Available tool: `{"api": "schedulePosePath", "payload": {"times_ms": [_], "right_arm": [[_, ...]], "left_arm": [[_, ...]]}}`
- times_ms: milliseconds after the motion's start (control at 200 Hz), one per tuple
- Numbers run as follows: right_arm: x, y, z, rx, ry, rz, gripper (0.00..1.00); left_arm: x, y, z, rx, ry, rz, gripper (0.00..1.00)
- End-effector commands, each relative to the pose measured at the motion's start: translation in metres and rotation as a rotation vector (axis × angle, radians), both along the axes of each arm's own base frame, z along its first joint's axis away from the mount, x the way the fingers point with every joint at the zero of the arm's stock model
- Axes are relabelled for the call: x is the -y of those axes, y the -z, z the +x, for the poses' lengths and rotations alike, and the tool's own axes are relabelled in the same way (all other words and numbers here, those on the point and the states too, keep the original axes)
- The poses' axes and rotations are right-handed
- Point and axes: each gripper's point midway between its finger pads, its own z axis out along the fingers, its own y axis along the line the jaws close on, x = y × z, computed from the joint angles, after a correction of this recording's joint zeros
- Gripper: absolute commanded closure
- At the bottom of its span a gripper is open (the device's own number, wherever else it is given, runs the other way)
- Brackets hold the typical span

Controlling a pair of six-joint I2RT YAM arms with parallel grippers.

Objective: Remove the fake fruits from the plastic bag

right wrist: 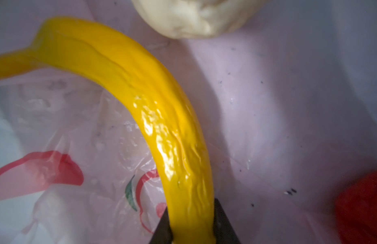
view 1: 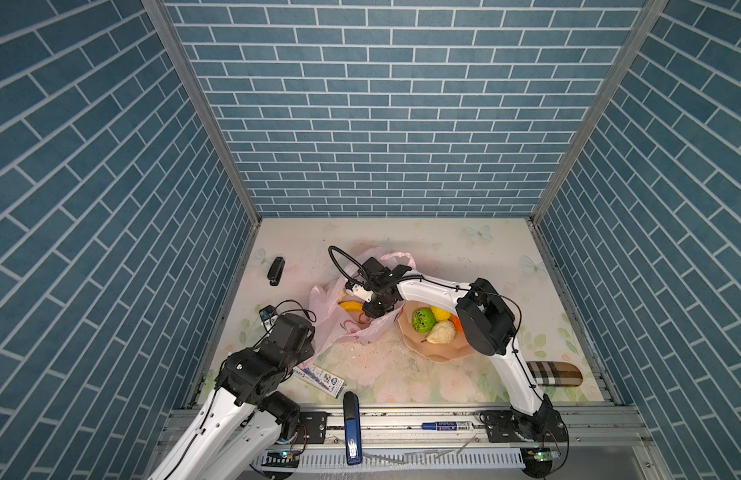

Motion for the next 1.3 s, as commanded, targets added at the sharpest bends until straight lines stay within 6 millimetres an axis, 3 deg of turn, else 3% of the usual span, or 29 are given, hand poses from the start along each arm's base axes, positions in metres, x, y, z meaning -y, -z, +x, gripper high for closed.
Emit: {"api": "schedulePosePath", "payload": {"times_ms": [0,255,275,475,780,960,1075,1190,1295], "right_arm": [[0.002,-0.003,-0.002,-0.005,-0.024,-0.011,0.86],[0.009,-0.025,-0.009,0.006,-0.035,-0.006,0.91],[0.009,-0.040,-0.008,0.025,-0.035,0.016,0.92],[0.013,-0.069,-0.019,0.052,-0.044,0.026,0.94],[0.024,-0.090,-0.032,0.097,-0.054,0.009,0.95],[0.036,-0.094,-0.021,0.180,-0.022,-0.026,0.95],[0.042,-0.086,-0.013,0.208,0.000,-0.052,0.95],[0.042,-0.081,-0.001,0.238,0.046,-0.044,0.96],[0.036,-0.090,0.010,0.259,0.088,0.020,0.96]], "left_arm": [[0.001,-0.003,0.007,0.022,0.001,0.014,1.00],[0.003,-0.007,0.018,0.038,0.002,0.037,1.00],[0.003,-0.008,0.020,0.041,-0.001,0.040,1.00],[0.004,-0.021,0.032,0.090,-0.014,0.042,1.00],[0.002,-0.043,0.048,0.145,-0.014,0.096,1.00],[-0.008,-0.064,0.049,0.185,-0.033,0.148,0.99],[-0.017,-0.081,0.047,0.210,-0.043,0.187,0.99],[-0.027,-0.093,0.041,0.221,-0.057,0.227,0.99],[-0.035,-0.097,0.036,0.222,-0.070,0.251,0.99]]}}
